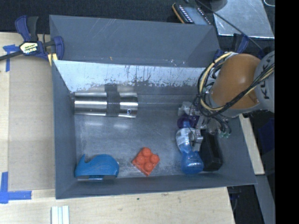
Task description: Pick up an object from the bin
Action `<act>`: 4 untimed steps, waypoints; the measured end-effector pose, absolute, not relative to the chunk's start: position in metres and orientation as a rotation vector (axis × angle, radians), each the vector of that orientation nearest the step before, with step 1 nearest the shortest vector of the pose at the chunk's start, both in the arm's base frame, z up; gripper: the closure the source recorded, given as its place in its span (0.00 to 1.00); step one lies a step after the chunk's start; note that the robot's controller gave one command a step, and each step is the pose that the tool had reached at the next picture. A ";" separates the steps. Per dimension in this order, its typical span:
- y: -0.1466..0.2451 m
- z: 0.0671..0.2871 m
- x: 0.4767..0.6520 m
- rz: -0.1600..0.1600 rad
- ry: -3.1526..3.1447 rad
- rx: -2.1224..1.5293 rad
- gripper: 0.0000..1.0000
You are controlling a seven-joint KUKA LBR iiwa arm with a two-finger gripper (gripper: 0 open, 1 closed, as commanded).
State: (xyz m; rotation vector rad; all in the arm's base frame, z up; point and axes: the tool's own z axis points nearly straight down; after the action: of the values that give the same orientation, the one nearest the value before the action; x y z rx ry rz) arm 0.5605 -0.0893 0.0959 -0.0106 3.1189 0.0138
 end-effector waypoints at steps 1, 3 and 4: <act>-0.091 0.095 0.572 0.002 3.116 -0.288 0.00; -0.086 0.104 0.574 0.016 3.082 -0.282 1.00; -0.079 0.192 0.571 0.013 3.087 -0.311 1.00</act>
Offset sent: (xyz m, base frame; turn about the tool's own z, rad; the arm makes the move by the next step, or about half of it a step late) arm -0.0032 -0.0234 -0.0259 -0.1640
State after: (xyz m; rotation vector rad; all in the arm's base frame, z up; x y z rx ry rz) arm 0.5705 -0.0793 0.1918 -0.3110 3.0866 0.0129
